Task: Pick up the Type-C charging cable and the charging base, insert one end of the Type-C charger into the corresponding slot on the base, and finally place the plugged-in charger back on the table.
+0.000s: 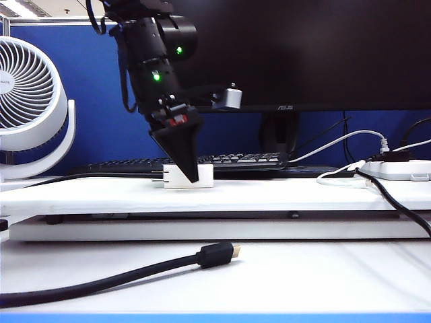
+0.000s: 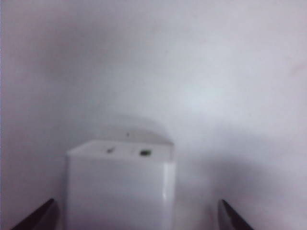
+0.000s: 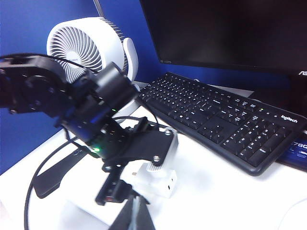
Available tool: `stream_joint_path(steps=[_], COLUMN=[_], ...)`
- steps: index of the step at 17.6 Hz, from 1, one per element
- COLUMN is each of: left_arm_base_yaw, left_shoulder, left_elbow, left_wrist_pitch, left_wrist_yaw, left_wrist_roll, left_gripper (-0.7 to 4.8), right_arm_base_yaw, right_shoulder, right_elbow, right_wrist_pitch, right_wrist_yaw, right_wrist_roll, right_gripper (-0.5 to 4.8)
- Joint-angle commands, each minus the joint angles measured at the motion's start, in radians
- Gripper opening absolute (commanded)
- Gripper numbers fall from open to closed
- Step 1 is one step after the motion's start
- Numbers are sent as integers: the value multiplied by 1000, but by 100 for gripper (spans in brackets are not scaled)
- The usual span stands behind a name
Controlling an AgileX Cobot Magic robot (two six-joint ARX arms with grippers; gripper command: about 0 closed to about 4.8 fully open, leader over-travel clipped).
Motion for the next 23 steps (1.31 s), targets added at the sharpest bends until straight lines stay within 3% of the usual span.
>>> stream_joint_path(steps=[1, 5, 6, 7, 8, 9, 12, 15, 16, 18, 21, 23], left_arm_base_yaw=[0, 0, 0, 0, -1, -2, -8, -7, -7, -7, -7, -7], left_shoulder=[28, 41, 41, 41, 41, 40, 18, -63, -98, -221, -352, -450], left_elbow=[3, 3, 3, 3, 3, 5, 11, 19, 19, 19, 19, 19], left_wrist_pitch=[6, 6, 6, 8, 14, 14, 13, 18, 29, 108, 194, 242], left_wrist_yaw=[-1, -54, -60, -59, -58, -56, -40, 158, 221, 353, 355, 353], left_wrist_roll=[-3, -3, -3, -2, -3, -3, -3, -30, -38, -132, -275, -414], left_gripper=[435, 426, 388, 240, 125, 74, -6, -6, -6, -6, -6, -6], right_arm_base_yaw=[0, 0, 0, 0, 0, 0, -1, -4, -5, -5, -5, -5], right_shoulder=[-4, -4, -4, -4, -4, -4, -5, -5, -4, 18, 118, 280], right_elbow=[6, 6, 6, 6, 6, 6, 6, 7, 9, 42, 148, 305], right_wrist_pitch=[6, -8, -9, -9, -9, -9, -8, -13, -27, -101, -230, -411], right_wrist_yaw=[-5, -5, -5, -5, -5, -5, -5, 5, 32, 144, 200, 204], right_wrist_roll=[1, 1, 0, 1, 1, 0, 0, -5, -8, -85, -203, -296], right_gripper=[-6, -6, -6, -6, -6, -6, -6, -6, -6, -6, -6, -6])
